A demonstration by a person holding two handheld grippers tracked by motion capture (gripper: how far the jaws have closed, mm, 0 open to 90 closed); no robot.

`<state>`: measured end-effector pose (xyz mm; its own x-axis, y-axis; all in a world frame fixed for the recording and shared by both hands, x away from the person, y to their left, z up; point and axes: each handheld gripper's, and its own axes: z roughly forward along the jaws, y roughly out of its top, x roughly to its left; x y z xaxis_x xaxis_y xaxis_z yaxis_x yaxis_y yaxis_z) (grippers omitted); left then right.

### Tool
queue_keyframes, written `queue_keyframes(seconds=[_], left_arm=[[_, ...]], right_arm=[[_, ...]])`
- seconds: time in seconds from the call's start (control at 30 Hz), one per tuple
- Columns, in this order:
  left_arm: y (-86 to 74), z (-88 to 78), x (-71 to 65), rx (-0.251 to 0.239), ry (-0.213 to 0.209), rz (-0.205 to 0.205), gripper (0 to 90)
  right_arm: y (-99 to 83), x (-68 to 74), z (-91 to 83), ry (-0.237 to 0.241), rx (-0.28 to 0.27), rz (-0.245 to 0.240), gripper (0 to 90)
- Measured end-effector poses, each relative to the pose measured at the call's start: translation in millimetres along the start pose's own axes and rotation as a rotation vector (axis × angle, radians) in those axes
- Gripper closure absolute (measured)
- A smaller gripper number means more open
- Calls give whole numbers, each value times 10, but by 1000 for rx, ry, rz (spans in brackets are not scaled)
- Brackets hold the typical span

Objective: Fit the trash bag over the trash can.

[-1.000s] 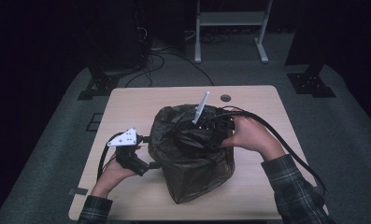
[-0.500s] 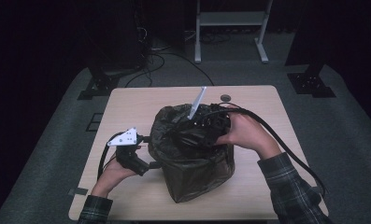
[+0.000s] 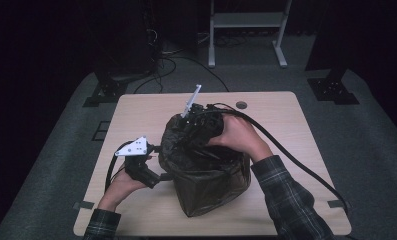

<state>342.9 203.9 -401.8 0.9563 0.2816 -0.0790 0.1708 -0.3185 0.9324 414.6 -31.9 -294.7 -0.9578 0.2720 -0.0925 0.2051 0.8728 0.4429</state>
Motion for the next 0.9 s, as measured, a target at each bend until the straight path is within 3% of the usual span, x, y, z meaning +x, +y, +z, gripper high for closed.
queue_keyframes(seconds=[0.27,0.57,0.67,0.77,0.9], left_arm=[[3,7,-5,2,-6,-2,0],[0,29,-10,5,-10,-6,0],[0,39,-16,9,-14,-7,0],[0,37,-16,9,-17,-8,0],[1,24,-9,4,-15,-5,0]], right_arm=[[44,-68,152,-22,11,28,99],[108,197,32,42,-100,-5,100],[148,266,79,57,-87,-12,99],[235,336,157,72,-67,-49,99],[265,343,243,91,-66,-44,99]])
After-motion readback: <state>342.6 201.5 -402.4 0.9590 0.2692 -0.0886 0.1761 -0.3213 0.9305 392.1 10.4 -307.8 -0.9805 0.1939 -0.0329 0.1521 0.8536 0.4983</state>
